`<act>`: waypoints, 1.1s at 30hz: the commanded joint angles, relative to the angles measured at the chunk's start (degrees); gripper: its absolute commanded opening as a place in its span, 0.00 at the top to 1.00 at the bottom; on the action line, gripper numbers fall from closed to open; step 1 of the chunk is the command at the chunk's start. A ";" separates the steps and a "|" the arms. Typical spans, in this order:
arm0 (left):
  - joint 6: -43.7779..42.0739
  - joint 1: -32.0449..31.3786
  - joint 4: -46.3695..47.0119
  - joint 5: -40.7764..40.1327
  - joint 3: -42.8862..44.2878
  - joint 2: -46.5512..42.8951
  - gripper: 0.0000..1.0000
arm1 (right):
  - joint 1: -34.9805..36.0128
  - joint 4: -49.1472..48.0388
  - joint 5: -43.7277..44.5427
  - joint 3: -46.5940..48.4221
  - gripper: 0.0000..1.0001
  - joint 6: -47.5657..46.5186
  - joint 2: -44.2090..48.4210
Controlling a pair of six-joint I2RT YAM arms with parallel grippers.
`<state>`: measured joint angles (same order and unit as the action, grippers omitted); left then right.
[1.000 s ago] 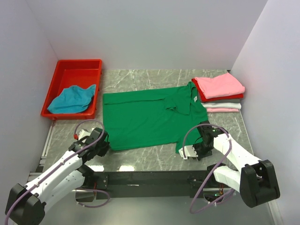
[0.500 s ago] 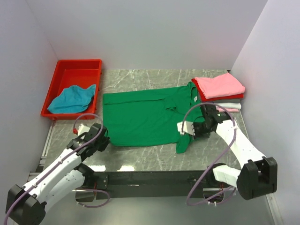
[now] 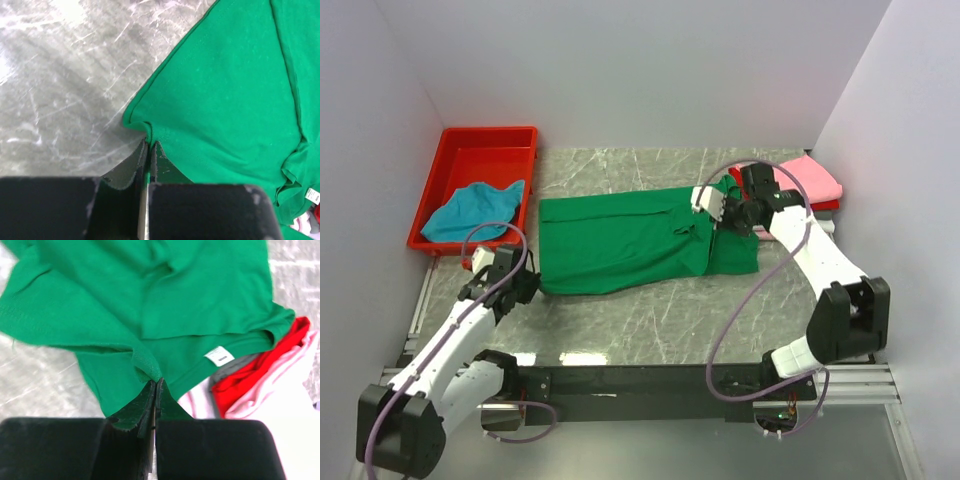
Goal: Fold and stack the t-shirts
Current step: Fold the tshirt
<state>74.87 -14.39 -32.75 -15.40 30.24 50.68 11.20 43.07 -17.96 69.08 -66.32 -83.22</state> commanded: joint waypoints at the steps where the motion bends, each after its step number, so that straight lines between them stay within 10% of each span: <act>1: -4.38 2.00 4.62 2.12 2.54 1.97 1.00 | -1.00 -3.52 1.87 5.79 1.00 4.45 -2.99; 33: -0.69 2.44 -0.47 16.45 0.43 2.05 0.99 | -7.07 0.43 -2.08 10.72 1.00 1.82 -4.76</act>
<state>71.22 -12.12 -31.59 -0.71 30.61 52.60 4.45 42.17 -17.78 77.62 -63.31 -88.88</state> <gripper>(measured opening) 0.060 0.009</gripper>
